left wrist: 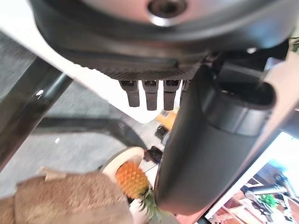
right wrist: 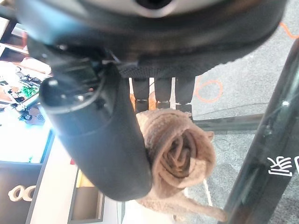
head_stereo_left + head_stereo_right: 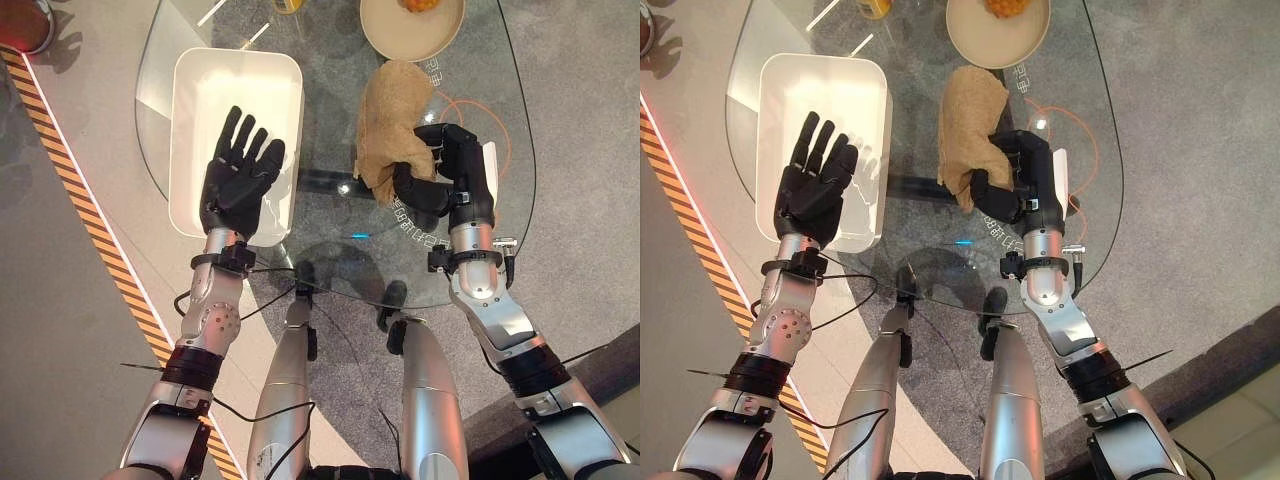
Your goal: Wipe the table with a cloth and put it in the basket.
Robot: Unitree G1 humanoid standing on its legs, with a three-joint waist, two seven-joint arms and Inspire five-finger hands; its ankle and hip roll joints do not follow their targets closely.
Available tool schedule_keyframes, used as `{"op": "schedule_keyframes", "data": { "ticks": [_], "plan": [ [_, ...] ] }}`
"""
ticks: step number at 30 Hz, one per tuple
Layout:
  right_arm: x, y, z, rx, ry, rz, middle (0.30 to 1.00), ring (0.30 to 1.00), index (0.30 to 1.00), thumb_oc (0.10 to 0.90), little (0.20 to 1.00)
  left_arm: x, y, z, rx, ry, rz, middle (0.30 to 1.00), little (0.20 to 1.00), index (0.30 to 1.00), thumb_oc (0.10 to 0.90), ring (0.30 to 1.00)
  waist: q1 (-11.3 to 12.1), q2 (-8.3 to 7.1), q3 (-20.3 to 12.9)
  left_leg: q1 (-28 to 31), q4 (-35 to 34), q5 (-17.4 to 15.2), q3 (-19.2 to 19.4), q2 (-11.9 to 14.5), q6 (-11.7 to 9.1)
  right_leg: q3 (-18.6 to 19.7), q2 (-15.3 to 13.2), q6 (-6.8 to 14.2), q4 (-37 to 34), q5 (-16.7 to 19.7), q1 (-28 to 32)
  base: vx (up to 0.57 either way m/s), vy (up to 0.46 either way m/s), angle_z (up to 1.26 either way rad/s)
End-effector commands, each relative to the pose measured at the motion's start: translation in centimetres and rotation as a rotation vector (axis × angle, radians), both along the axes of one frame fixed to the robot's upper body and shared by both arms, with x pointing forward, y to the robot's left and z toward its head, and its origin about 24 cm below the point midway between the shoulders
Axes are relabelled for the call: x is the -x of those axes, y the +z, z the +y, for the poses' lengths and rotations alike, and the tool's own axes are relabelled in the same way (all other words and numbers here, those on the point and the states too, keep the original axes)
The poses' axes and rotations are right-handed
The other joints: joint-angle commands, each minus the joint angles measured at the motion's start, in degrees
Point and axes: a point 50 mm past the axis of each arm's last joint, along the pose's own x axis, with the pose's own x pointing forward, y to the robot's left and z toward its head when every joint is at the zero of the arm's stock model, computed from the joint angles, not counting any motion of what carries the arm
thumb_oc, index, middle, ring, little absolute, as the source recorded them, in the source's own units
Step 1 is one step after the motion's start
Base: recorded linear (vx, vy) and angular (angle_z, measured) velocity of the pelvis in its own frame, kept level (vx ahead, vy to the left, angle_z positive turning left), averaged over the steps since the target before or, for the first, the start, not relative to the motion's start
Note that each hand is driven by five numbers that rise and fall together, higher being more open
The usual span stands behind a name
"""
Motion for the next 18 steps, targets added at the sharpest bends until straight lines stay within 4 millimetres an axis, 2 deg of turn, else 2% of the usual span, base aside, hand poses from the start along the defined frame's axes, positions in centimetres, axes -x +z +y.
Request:
{"op": "schedule_keyframes", "data": {
  "ticks": [1, 18],
  "plan": [
    [3.2, 9.4, 3.2, -0.034, 0.211, -0.471, 0.3, 0.3, 0.3, 0.1, 0.2, 0.4, 5.8, -1.4, 0.065, -0.132, -0.244, 0.9, 0.9, 0.9, 0.8, 0.9, -1.38, -1.04, -1.44, 2.09, 4.41, -7.47, 5.11, -2.58, 2.97, 2.01, 2.45, 3.69, -10.58, 6.53, 3.59, 0.0, 0.0, 0.0],
    [3.4, 10.8, 5.2, -0.008, 0.309, -0.485, 0.3, 0.3, 0.3, 0.1, 0.2, -0.4, 7.3, -5.0, 0.223, -0.39, -0.193, 0.9, 0.9, 0.9, 0.8, 0.9, -2.34, -1.59, -1.44, 2.56, 4.03, -7.55, 5.29, -2.41, 2.8, 2.38, 2.4, 3.9, -11.38, 6.79, 4.0, 0.0, 0.0, -0.01]
  ]
}}
